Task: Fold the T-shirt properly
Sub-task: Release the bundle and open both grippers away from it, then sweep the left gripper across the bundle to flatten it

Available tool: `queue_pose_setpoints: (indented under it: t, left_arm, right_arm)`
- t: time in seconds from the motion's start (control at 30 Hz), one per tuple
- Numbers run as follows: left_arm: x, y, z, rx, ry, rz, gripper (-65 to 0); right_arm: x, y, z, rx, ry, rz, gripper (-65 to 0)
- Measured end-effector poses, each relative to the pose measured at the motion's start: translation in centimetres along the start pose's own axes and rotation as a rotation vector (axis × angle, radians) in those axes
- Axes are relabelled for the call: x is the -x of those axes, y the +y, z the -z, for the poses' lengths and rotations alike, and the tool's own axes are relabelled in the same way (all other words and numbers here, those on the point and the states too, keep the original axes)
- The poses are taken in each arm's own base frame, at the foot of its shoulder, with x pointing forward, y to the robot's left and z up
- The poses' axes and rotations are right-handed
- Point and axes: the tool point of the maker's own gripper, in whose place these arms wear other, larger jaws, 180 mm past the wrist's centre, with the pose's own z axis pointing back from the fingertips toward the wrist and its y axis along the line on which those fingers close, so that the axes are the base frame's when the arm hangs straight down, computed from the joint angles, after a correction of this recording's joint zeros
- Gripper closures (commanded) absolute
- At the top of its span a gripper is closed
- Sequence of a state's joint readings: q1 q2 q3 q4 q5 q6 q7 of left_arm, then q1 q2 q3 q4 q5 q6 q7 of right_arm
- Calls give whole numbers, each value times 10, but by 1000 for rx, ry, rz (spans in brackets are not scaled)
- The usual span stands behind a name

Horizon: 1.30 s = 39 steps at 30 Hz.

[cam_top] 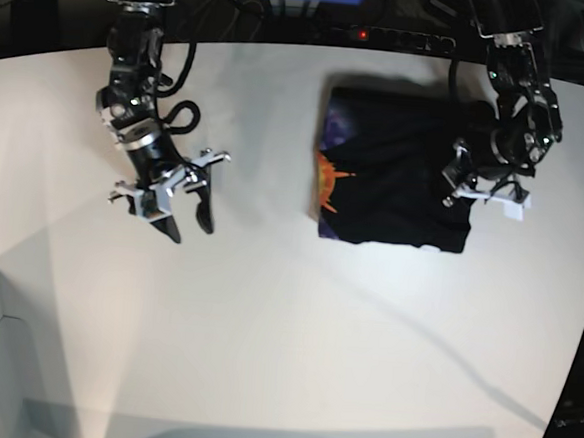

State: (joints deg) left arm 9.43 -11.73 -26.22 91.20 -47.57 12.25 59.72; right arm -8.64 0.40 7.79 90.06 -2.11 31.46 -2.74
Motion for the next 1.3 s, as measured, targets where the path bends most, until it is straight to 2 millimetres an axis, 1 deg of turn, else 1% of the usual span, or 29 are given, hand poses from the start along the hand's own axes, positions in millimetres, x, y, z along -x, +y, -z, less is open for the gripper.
queue_pose_setpoints:
  t: [0.07,0.13,0.17,0.27,0.33,0.37,0.43,0.5,0.57,0.6,0.67,0.73,0.87,0.97,1.0,1.1,1.13,1.17,1.2,1.3]
  left_arm:
    - [-1,1,4,0,5,-14,-196]
    - [0,2,6,3,12,-25,-188]
    - [-3,3,5,4,9,-16,-187]
    - [-5,3,3,0,14,-3,-191]
    - [-7,2,1,-3,7,5,-208]
    - [-8,3,-1,-8,8,17,-232]
    - [-17,4,-7,-27,-16,48,-308]
    - [-25,-2,-14,-24,-45,73,-399]
    - [-29,-3,-18,-24,-50,92,-466]
    - [-31,-2,-19,-27,-54,97,-494]
    - [-32,-2,-19,-31,-57,100,-536]
    - [-32,2,-21,-41,-53,106,-557]
    - [-46,8,-25,-65,-81,126,-559]
    - [-38,26,-14,-95,-41,81,-558]
    - [-38,23,-12,-77,-35,68,-558]
    - [-46,26,-7,-86,-42,53,-557]
    - [-45,25,-4,-87,-38,61,-555]
    - [-43,24,-2,-93,-35,81,-546]
    - [-40,22,0,-94,-27,100,-523]
    - [-31,16,7,-96,4,151,-410]
  right_arm:
    - [2,-22,-7,64,3,9,-319]
    - [3,-38,-14,107,5,13,-319]
    - [4,-44,-16,125,7,14,-319]
    - [5,-53,-21,152,8,17,-319]
    - [5,-53,-20,150,7,17,-319]
    - [5,-52,-20,148,7,18,-319]
    - [6,-51,-20,147,10,19,-319]
    - [6,-50,-20,148,7,25,-319]
    - [8,-45,-19,144,8,39,-319]
    - [9,-42,-19,137,13,41,-319]
    - [9,-41,-19,136,12,42,-319]
    - [9,-43,-19,140,12,41,-319]
    - [10,-43,-20,140,14,40,-319]
    - [10,-43,-20,139,14,41,-319]
    - [10,-43,-20,141,14,41,-319]
    - [9,-44,-21,142,12,39,-319]
    - [10,-45,-21,145,14,39,-319]
    - [10,-45,-21,146,13,40,-319]
    - [9,-45,-21,146,11,39,-319]
    - [10,-50,-24,162,13,42,-319]
